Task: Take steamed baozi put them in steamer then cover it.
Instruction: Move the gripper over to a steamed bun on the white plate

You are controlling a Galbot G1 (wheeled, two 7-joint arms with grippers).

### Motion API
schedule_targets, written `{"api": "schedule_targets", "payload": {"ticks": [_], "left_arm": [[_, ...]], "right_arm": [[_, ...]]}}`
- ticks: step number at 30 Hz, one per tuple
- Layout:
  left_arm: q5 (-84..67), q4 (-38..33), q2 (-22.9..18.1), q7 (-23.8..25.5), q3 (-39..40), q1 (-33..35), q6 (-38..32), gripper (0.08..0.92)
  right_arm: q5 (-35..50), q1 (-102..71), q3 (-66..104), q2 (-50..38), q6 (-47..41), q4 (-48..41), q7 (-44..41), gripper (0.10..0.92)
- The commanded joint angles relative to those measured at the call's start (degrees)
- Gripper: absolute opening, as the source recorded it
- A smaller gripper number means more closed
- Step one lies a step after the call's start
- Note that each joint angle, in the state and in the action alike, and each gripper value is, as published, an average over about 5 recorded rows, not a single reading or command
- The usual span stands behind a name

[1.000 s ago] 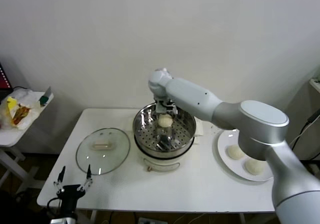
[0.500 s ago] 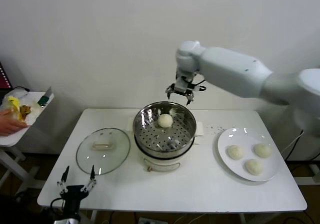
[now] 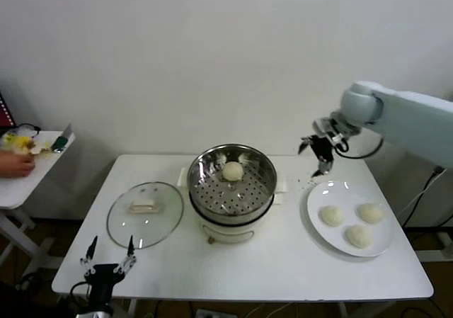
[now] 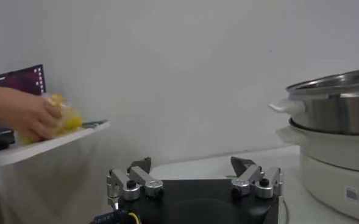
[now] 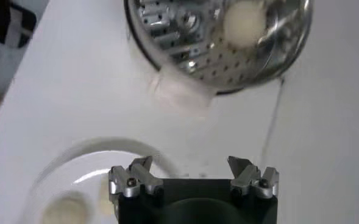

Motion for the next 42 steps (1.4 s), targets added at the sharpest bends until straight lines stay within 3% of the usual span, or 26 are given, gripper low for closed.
{"api": "schedule_targets", "payload": {"ticks": [1,10,42], "left_arm": [[0.4,0.3,-0.1,-0.2,-0.2,-0.1,0.1,0.823],[0.3,0.6,0.0,-0.7,-1.4,-0.2,0.9,0.823],[1.2,2.0,-0.8,-0.9,-1.6,-0.1,0.6,0.823]], "right_arm": [[-6.5,-16.5,9.9,-4.4,-5.7,-7.1,-0.8,0.823],[-16.3,-26.9,19.8,2.2,-3.0,-16.5,-1.9,0.823],[-18.5,-30.9,25.2,7.6,-0.8,-22.8,-2.3,0.809]]}}
